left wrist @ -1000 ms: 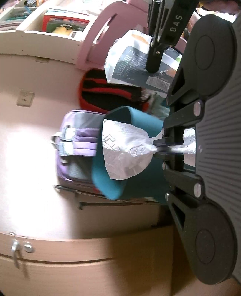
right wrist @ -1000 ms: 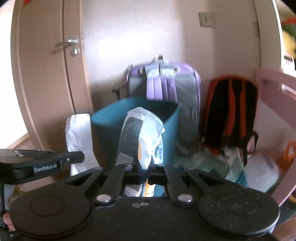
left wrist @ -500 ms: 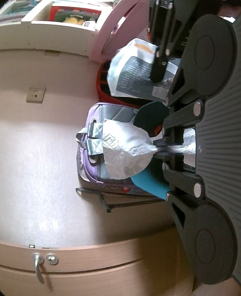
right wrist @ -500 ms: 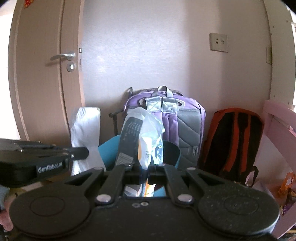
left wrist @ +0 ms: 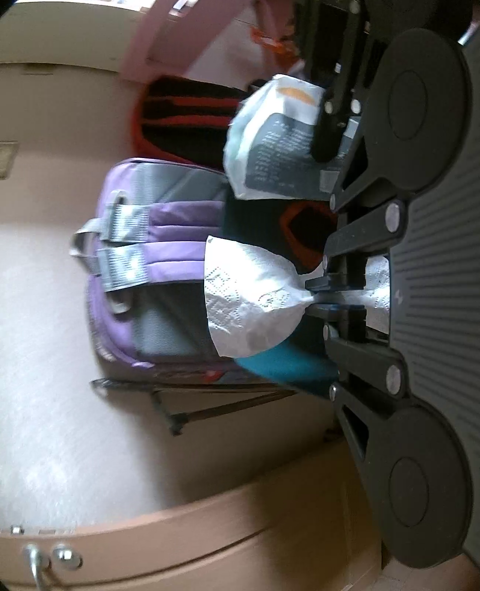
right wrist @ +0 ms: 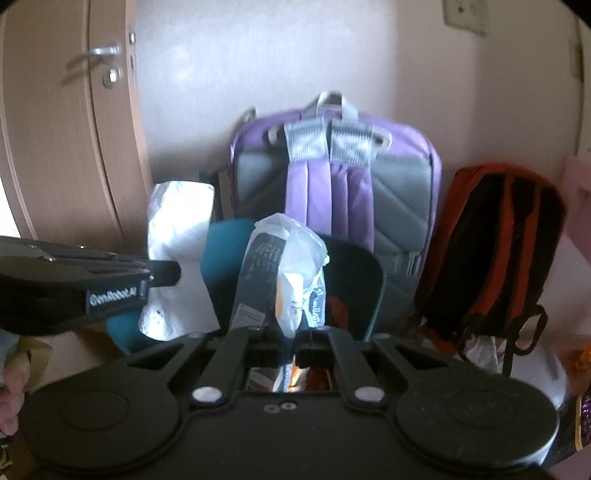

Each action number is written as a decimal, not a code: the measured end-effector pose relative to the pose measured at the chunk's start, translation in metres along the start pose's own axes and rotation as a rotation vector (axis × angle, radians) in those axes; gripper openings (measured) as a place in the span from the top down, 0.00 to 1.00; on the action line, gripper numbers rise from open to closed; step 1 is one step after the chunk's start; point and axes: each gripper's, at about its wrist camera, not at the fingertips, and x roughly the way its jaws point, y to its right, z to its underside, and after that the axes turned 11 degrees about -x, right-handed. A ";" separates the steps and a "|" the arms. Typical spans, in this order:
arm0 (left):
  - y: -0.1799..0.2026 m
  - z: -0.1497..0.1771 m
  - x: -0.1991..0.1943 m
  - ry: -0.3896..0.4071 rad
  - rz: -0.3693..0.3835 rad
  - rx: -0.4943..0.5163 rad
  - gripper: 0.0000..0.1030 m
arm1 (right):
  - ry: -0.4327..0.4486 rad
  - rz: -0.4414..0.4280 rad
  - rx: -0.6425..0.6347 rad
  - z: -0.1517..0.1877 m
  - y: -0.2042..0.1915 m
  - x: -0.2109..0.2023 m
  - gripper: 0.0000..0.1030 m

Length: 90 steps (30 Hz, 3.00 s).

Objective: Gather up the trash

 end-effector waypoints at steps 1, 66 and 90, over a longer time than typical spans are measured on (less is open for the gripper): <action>0.000 0.002 0.005 -0.011 -0.009 0.013 0.94 | -0.012 -0.002 -0.006 0.001 0.000 0.004 0.96; 0.000 0.082 -0.165 0.158 0.103 -0.064 0.04 | 0.188 -0.035 0.016 0.040 -0.019 -0.171 0.27; 0.002 0.104 -0.211 0.254 0.109 -0.061 0.04 | 0.224 -0.048 0.017 0.056 -0.026 -0.201 0.26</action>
